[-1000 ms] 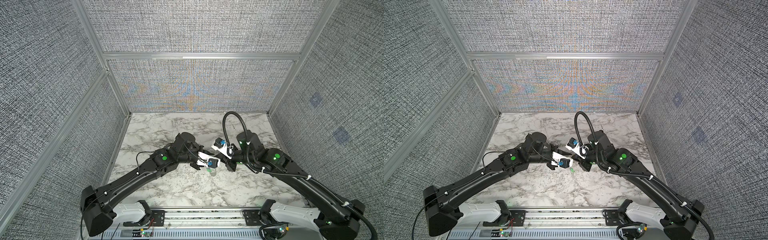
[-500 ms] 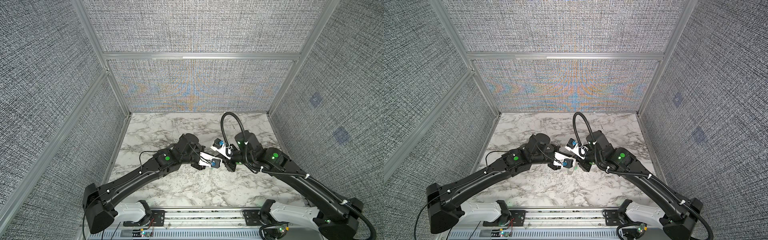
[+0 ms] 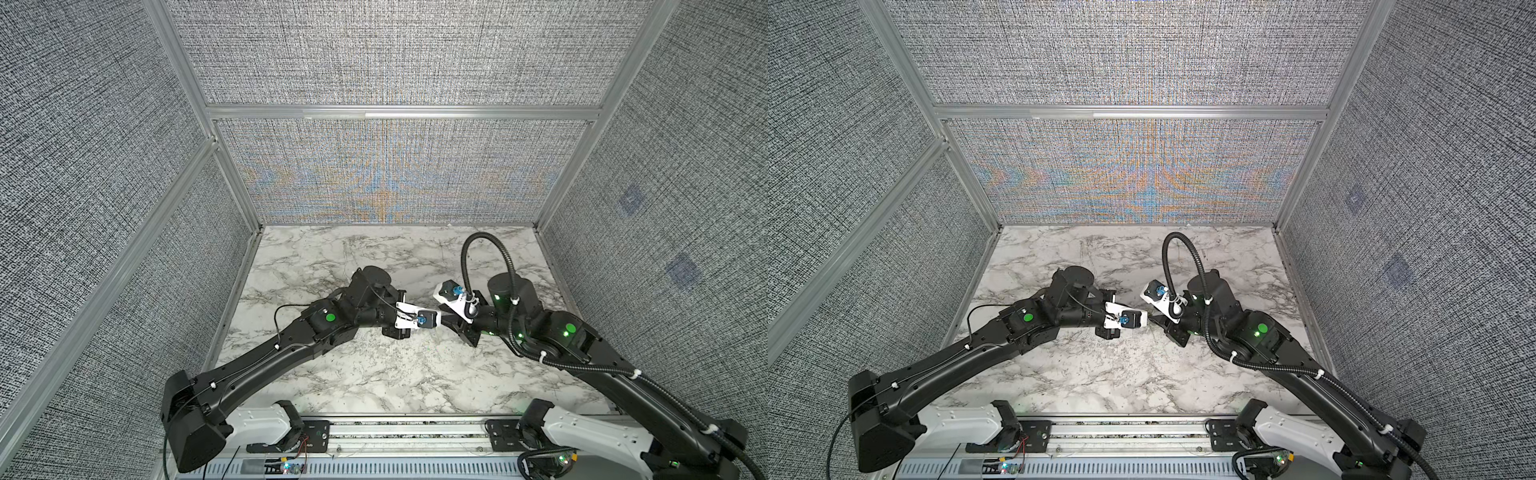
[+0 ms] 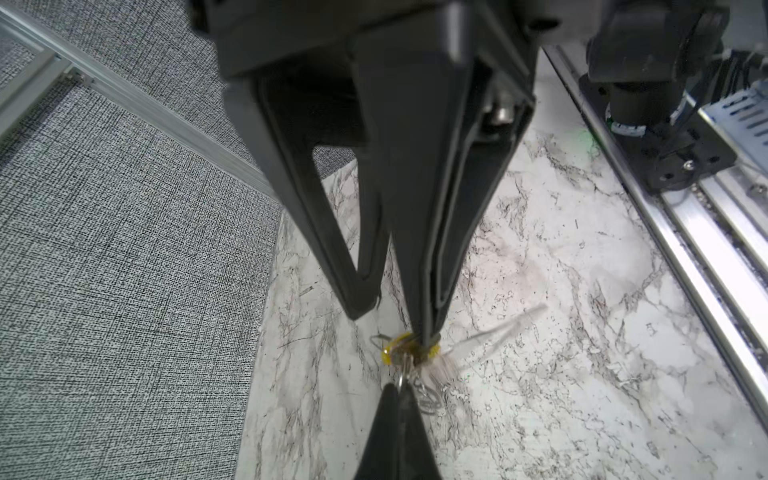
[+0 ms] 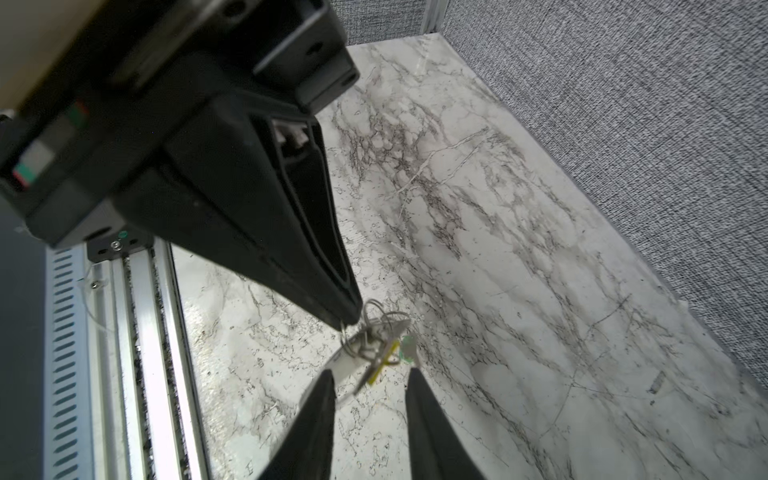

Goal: Remove the keys from the keyring

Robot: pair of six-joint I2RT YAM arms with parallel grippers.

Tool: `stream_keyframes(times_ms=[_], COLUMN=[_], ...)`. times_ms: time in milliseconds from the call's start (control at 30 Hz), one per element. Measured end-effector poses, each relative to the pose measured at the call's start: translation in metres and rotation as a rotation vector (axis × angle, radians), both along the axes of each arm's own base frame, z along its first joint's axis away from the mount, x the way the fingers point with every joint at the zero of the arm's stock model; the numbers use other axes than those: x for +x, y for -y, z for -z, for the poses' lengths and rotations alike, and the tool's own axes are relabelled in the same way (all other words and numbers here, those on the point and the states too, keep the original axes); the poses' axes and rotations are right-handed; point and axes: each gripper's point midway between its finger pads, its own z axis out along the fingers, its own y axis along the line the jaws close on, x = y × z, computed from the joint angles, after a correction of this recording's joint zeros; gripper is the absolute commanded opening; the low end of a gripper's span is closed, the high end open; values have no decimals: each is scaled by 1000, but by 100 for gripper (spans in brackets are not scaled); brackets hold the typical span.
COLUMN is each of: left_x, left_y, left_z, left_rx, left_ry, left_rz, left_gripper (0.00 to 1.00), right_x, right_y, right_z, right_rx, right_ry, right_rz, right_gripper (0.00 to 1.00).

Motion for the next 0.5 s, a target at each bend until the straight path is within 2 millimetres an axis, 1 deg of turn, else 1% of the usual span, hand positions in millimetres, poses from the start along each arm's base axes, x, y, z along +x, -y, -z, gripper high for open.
stream_keyframes(times_ms=[100,200,333,500], left_x=[0,0,-1,-2], left_y=[-1,-1,0,1], left_z=[-6,-10,-18,-21], left_rx=[-52,-93,-144,-184], left_ry=[-39,-77,-117,-159], left_rz=[-1,-4,-2,-5], left_gripper=[0,0,0,0], right_x=[1,4,8,9], right_y=[5,9,7,1], right_z=[-4,-2,1,4], right_rx=[21,26,26,36], right_ry=[41,63,72,76], right_rz=[23,43,54,41], right_gripper=[36,36,37,38])
